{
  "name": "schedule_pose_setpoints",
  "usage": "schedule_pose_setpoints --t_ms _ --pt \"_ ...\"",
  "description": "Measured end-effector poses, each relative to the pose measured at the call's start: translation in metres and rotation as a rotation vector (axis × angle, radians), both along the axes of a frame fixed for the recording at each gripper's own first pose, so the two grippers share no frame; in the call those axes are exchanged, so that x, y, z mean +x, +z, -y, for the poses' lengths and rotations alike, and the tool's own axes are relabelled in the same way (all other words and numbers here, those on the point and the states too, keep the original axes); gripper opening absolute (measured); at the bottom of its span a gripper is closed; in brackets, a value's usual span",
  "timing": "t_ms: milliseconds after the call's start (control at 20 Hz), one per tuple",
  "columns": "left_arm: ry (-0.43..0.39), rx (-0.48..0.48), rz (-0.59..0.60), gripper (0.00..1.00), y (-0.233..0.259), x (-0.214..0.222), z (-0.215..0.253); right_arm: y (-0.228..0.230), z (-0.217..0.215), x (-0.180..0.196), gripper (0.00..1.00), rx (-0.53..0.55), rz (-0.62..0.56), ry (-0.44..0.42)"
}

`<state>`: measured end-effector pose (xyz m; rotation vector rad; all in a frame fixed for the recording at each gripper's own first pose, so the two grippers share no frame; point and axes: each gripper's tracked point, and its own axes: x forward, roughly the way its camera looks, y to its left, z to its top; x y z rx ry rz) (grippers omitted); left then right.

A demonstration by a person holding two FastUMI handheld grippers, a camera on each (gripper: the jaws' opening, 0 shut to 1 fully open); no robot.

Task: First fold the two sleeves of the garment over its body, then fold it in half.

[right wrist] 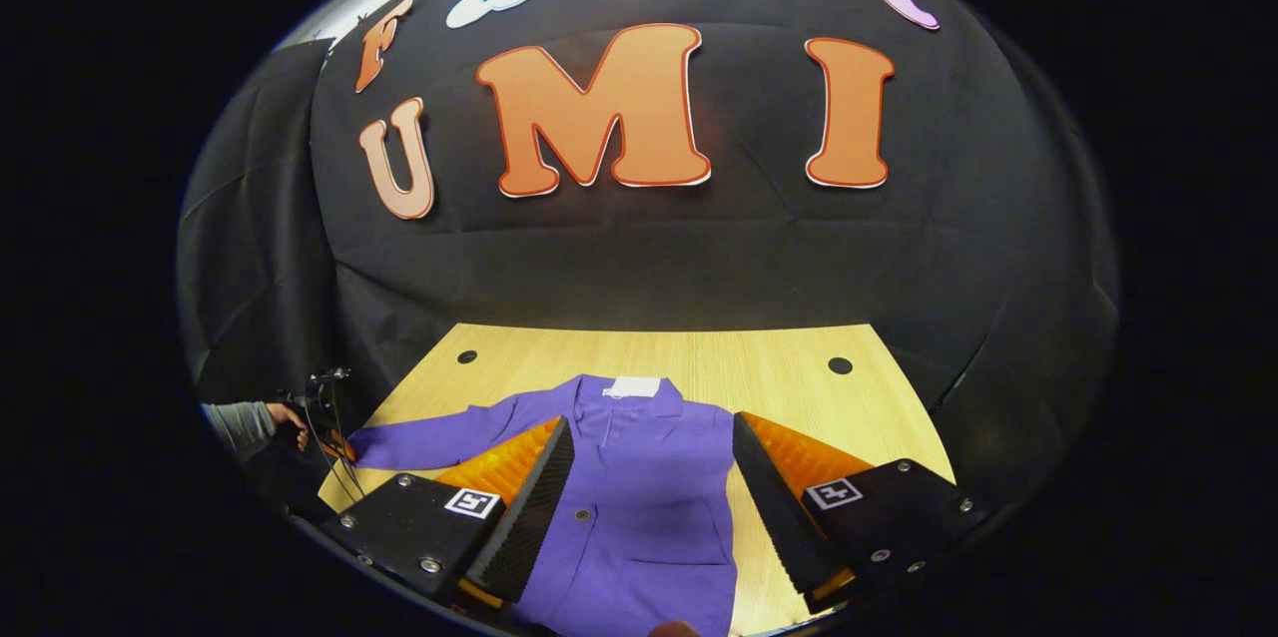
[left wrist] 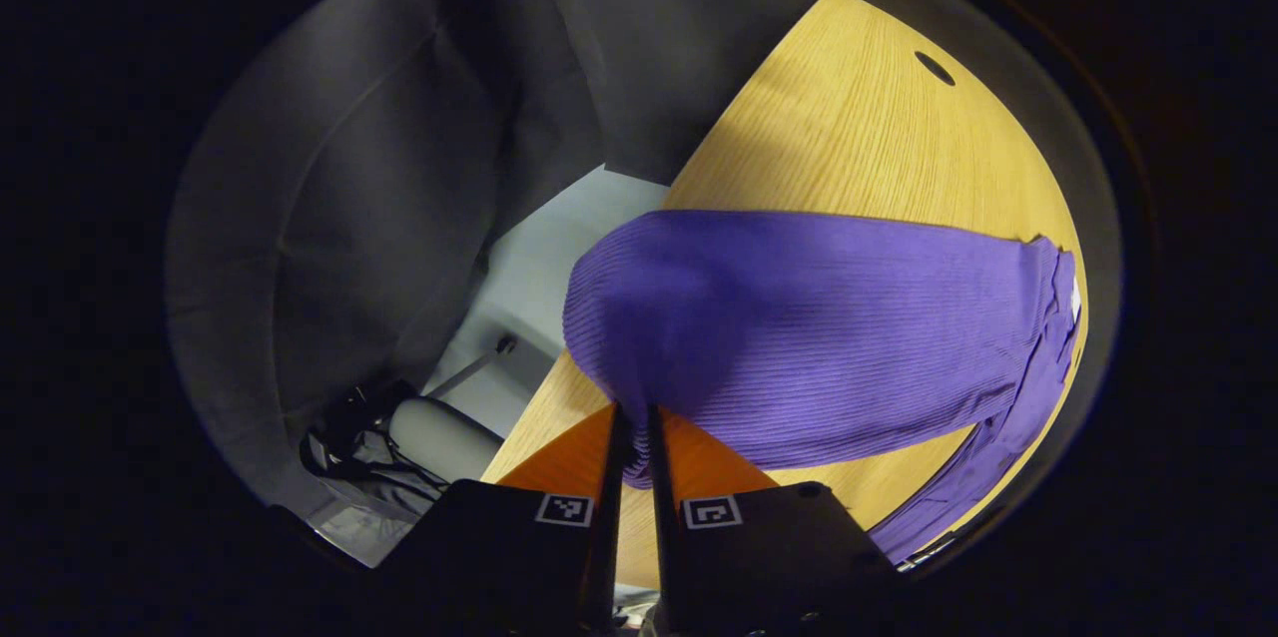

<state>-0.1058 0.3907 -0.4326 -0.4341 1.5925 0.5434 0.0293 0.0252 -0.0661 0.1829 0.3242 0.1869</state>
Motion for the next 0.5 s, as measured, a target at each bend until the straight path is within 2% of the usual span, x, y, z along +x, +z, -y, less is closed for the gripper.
schedule_pose_setpoints --t_ms 50,100,350,500 --pt "0.002 0.006 -0.001 0.17 0.003 0.0 0.002 -0.003 0.005 -0.002 0.95 -0.003 -0.002 -0.002" --pt "0.0 0.01 0.003 0.11 -0.001 -0.001 0.001 -0.007 0.009 -0.004 0.95 -0.006 -0.01 -0.006" --pt "0.042 -0.006 0.055 0.11 0.008 0.004 0.011 -0.017 0.03 -0.015 0.95 0.013 -0.023 -0.026" --pt "0.024 -0.004 0.107 0.11 0.028 0.011 0.019 -0.023 0.035 -0.017 0.95 0.035 -0.035 -0.029"
